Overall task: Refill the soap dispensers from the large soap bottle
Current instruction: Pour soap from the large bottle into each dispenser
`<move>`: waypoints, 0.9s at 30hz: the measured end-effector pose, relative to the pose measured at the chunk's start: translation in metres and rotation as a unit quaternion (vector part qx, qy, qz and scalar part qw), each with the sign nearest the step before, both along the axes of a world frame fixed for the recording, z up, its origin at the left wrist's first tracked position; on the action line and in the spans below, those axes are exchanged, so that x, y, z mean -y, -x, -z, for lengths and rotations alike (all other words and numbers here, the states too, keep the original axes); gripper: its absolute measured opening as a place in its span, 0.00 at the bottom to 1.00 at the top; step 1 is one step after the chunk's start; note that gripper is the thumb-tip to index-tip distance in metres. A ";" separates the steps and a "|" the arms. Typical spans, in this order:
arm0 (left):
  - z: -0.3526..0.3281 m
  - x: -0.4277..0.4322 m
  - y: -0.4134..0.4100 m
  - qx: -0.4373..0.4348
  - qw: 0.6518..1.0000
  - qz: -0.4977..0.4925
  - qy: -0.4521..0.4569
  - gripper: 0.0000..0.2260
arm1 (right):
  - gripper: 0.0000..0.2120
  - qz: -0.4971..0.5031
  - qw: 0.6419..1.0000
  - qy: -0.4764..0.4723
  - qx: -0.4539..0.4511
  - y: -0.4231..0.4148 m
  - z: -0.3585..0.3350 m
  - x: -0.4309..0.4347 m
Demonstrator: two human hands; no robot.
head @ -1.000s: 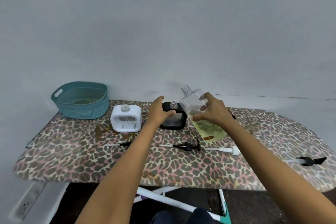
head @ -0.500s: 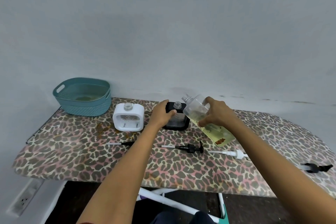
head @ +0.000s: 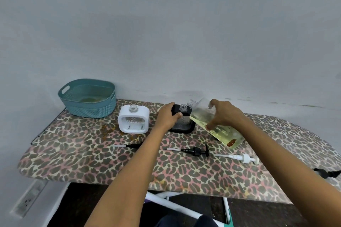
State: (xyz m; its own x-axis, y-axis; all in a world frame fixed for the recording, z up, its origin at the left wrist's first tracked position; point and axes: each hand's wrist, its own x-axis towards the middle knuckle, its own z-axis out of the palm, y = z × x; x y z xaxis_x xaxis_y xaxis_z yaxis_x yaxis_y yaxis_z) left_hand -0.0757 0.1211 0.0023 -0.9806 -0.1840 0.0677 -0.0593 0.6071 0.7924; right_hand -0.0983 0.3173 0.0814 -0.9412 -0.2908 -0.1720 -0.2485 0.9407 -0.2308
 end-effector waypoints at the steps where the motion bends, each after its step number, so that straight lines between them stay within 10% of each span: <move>1: 0.000 0.000 0.000 0.000 1.000 -0.001 0.000 0.26 | 0.36 0.000 1.000 -0.004 -0.001 0.000 -0.001 0.001; 27: 0.003 0.000 0.000 -0.007 1.000 -0.003 -0.024 0.25 | 0.39 -0.024 0.999 -0.041 0.005 0.006 -0.017 0.010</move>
State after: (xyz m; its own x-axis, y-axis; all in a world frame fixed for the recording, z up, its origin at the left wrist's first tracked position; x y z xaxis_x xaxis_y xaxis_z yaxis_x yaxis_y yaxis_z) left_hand -0.0754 0.1211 -0.0011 -0.9785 -0.1931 0.0731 -0.0509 0.5688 0.8209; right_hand -0.1048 0.3076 0.0984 -0.9243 -0.3205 -0.2073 -0.2923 0.9436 -0.1555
